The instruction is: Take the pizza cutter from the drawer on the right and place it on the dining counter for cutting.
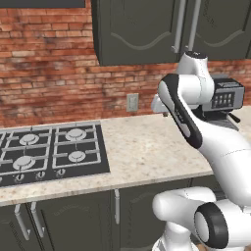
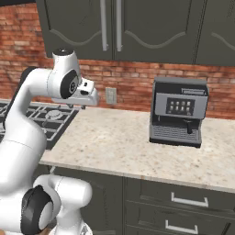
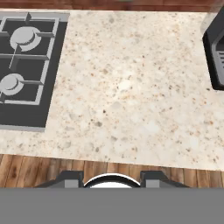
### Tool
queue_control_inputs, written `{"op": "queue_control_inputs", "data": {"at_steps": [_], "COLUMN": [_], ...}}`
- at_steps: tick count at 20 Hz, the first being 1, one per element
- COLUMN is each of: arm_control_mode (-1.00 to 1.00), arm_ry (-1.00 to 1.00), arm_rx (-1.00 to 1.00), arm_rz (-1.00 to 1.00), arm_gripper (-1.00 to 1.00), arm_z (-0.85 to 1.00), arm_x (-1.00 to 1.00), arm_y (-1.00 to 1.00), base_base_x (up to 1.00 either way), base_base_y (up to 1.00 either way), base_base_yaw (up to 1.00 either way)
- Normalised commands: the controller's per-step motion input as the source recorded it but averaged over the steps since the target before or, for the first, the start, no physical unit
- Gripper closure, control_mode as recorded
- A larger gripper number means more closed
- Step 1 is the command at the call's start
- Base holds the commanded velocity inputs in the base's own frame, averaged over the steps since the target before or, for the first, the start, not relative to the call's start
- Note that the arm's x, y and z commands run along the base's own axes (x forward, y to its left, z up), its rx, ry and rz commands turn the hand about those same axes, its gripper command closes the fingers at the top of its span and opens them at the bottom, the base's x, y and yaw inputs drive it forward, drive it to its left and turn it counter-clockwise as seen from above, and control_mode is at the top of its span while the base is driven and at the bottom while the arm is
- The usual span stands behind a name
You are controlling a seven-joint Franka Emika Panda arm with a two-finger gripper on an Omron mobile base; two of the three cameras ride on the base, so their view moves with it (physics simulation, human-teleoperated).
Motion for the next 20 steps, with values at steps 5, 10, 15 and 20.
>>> {"op": "queue_control_inputs", "data": {"at_steps": [5, 10, 15, 20], "arm_control_mode": [-1.0, -1.0, -1.0, -1.0], "arm_ry": [0.0, -0.03, 0.0, -0.01], "arm_rx": [0.0, 0.03, 0.09, 0.05], "arm_rz": [-0.04, -0.06, -0.06, -0.2], "arm_gripper": [-1.0, -1.0, -1.0, -1.0], "arm_z": [-0.05, -0.25, -0.27, -0.26], "arm_x": [-0.15, -0.26, -0.27, -0.12], "arm_y": [-0.02, -0.72, -0.96, -0.58], "base_base_x": [0.0, 0.0, 0.0, 0.0], "base_base_y": [0.0, 0.0, 0.0, 0.0], "base_base_yaw": [0.0, 0.0, 0.0, 0.0]}}
